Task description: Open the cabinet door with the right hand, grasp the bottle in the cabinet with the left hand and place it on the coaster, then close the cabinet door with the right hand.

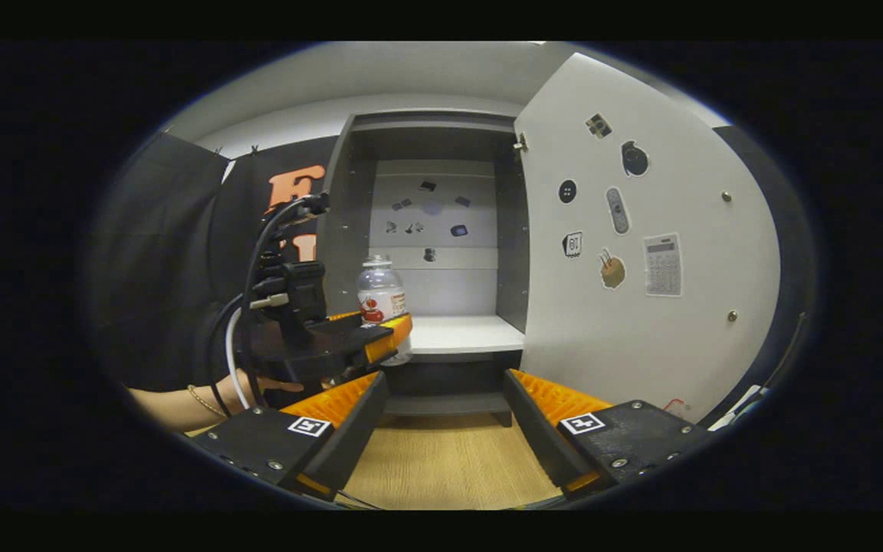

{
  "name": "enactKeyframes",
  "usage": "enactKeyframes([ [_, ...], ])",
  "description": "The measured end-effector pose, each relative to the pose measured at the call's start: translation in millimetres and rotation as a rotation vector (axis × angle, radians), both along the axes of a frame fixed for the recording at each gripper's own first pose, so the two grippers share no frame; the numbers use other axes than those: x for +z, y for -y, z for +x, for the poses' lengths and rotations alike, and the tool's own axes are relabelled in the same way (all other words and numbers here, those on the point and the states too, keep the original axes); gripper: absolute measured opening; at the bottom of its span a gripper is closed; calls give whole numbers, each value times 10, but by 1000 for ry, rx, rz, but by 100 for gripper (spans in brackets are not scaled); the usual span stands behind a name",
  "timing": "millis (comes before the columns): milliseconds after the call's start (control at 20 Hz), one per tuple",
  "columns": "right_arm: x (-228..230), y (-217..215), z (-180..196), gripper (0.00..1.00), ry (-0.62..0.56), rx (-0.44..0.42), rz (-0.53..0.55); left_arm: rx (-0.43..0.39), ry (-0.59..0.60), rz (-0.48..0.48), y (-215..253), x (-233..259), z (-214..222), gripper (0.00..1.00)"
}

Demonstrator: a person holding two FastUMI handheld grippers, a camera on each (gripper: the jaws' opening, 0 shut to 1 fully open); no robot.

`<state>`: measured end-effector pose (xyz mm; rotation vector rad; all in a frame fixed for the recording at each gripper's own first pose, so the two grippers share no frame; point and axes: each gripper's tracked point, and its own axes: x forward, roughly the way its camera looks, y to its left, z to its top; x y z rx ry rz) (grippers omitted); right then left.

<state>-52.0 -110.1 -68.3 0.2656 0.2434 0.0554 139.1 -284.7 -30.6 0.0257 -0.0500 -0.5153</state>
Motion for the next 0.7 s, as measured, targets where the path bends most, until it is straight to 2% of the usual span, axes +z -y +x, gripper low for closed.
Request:
enactKeyframes([
  [50, 12, -7, -27, 97, 8, 11, 8, 10, 8, 1, -72, -3, -99, 83],
  [100, 12, -12, -40, 93, 14, 18, 16, 21, 18, 5, -160, -15, -192, 83],
  [350, 41, -39, -61, 93, 47, 23, 22, 39, 16, 51, -528, -306, -628, 83],
  [450, 49, -95, -47, 89, 52, 15, 10, 27, 1, 59, -646, -490, -761, 83],
  [500, 66, -119, -43, 93, 55, 10, 4, 17, -8, 52, -703, -587, -818, 83],
  [700, 73, -331, 14, 93, 51, 7, 9, 50, -56, 49, -1027, -1062, -923, 83],
])
